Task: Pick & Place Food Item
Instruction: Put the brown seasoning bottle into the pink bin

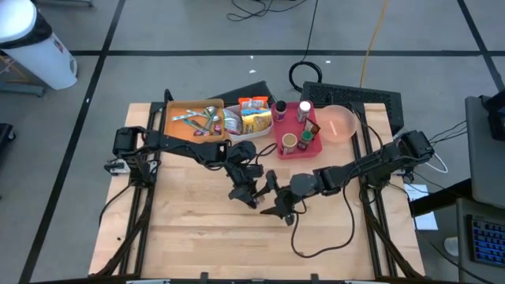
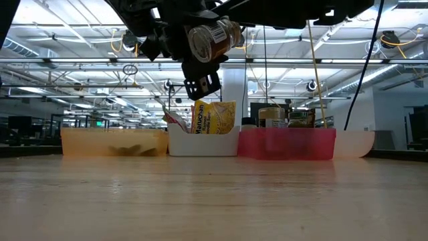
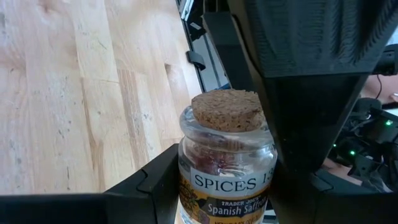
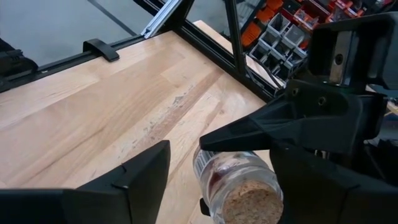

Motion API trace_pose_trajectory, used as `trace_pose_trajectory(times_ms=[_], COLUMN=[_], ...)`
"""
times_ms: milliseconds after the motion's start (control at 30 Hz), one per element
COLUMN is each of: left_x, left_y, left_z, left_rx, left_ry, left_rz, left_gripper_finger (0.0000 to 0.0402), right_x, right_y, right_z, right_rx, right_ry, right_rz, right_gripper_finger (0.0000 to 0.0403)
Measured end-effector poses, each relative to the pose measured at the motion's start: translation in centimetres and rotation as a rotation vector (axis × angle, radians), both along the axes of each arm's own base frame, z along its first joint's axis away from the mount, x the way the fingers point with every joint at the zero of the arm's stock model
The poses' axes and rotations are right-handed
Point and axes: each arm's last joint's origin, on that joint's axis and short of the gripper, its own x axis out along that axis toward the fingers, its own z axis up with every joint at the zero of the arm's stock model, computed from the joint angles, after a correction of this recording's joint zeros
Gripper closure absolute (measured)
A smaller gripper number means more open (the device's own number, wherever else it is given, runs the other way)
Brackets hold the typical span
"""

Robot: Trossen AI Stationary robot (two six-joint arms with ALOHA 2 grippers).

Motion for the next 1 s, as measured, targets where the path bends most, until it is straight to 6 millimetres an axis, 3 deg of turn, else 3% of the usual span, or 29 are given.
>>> trace_pose_trajectory(times_ms=[567, 1000], left_x=[0.03, -0.04], left_y=[-0.01, -0.07], left_z=[0.04, 0.10], left_rx=[-0.001, -0.032], left_ry=[-0.005, 0.000], left_rz=[0.000, -0.034], left_gripper_finger=[0.0203, 0.0203], right_x=[-0.01, -0.18], right_y=[-0.06, -0.10], right_z=[-0.06, -0.42], right_rx=[0.006, -0.025], right_ry=[0.009, 0.050], right_rz=[-0.013, -0.004], right_gripper_finger=[0.0208, 0.0226])
